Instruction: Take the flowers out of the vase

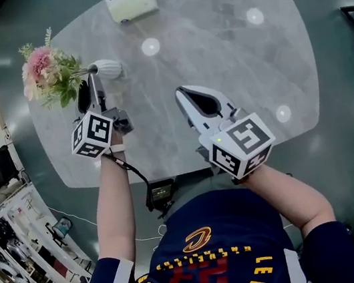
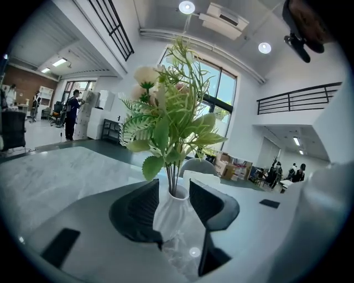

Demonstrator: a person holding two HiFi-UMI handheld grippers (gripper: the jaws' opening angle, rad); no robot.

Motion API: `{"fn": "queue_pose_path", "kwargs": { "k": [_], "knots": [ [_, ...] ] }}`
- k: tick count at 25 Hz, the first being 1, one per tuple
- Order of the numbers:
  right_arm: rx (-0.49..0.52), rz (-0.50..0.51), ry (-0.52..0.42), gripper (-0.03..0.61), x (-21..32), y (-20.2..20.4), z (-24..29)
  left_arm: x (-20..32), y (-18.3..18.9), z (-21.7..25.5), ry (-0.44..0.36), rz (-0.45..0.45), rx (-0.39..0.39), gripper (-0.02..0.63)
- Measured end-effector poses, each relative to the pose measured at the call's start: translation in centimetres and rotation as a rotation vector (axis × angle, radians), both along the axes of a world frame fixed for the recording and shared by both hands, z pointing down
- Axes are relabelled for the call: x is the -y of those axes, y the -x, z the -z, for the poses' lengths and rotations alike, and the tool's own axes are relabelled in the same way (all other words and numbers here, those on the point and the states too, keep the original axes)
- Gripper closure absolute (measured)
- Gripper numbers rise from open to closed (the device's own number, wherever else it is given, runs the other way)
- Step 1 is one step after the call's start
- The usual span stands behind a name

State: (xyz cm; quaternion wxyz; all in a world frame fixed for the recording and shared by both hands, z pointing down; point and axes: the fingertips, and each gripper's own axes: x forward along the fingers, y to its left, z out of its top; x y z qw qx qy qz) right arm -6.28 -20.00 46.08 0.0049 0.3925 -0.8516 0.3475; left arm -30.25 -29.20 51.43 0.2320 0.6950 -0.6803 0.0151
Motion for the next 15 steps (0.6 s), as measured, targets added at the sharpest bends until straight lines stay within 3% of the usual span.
{"fn": "queue_pose_path", "kwargs": {
  "k": [15],
  "knots": [
    [-0.01,0.009,0.003,0.575,-0.5,0.1,-0.5,2.1,1.1,0.0,-0.048,0.025,-0.026,0.457]
  ]
}}
